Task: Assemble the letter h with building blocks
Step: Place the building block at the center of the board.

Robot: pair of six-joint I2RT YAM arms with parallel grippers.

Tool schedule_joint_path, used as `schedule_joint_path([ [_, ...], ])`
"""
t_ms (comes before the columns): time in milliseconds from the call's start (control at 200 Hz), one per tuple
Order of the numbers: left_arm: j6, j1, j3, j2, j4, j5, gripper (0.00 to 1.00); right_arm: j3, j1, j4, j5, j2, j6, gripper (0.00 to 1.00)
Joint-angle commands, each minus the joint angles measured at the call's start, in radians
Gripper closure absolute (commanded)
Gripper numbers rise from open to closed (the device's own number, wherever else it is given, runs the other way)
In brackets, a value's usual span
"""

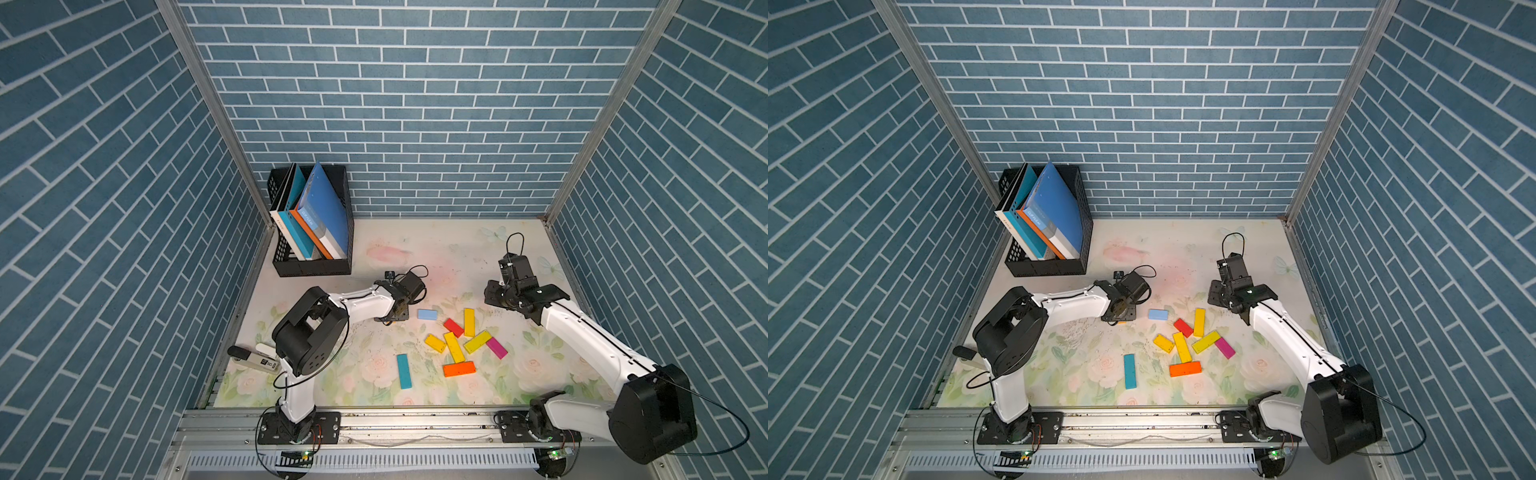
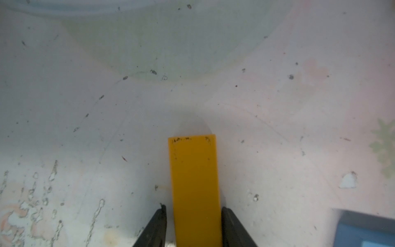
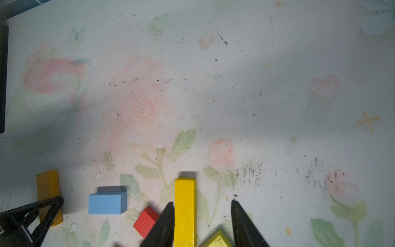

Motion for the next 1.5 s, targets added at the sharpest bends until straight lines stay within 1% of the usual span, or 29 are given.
schedule_joint_path([
  [0,0.008,0.006,-0.025,-0.021,-0.024,-0.014,0.51,0.023,0.004,-0.026,0.003,0.002,0.01,0.55],
  [125,0.003,0.006,-0.042,-0.037,-0.025,-0.02,0.47,0.025,0.005,-0.029,0.003,-0.003,0.01,0.55],
  [360,0.002,0.007,-0.061,-0.055,-0.019,-0.021,0.47,0.025,0.007,-0.032,0.001,-0.005,0.014,0.56],
  [530,0.003,0.007,-0.067,-0.059,-0.001,0.006,0.44,0.031,0.007,-0.035,0.001,-0.001,0.014,0.56],
  [715,0.01,0.006,-0.061,-0.074,0.019,0.041,0.44,0.048,0.013,-0.046,0.004,0.008,0.011,0.55],
  [790,0.011,0.007,-0.055,-0.071,0.02,0.039,0.45,0.055,0.015,-0.048,0.007,0.012,0.01,0.55],
  [860,0.013,0.007,-0.048,-0.062,0.016,0.038,0.48,0.062,0.017,-0.051,0.007,0.017,0.01,0.55],
  [1005,0.008,0.007,-0.047,-0.048,0.015,0.041,0.5,0.069,0.019,-0.051,0.006,0.021,0.01,0.55],
  [1060,0.006,0.007,-0.047,-0.048,0.015,0.04,0.52,0.07,0.02,-0.052,0.007,0.024,0.008,0.55],
  [1170,0.004,0.007,-0.045,-0.053,0.012,0.034,0.53,0.075,0.024,-0.055,0.005,0.028,0.007,0.55],
  [1215,0.005,0.007,-0.043,-0.054,0.013,0.034,0.55,0.077,0.025,-0.055,0.006,0.031,0.008,0.55],
  [1270,0.005,0.007,-0.04,-0.054,0.011,0.029,0.56,0.082,0.03,-0.058,0.007,0.035,0.007,0.55],
  [1350,0.005,0.007,-0.032,-0.05,-0.001,0.022,0.54,0.089,0.033,-0.061,0.008,0.038,0.007,0.55],
  [1420,0.003,0.007,-0.023,-0.048,-0.012,0.017,0.46,0.092,0.039,-0.064,0.008,0.041,0.007,0.55],
  [1495,0.001,0.007,-0.019,-0.063,-0.015,0.017,0.41,0.095,0.048,-0.07,0.01,0.046,0.008,0.55],
])
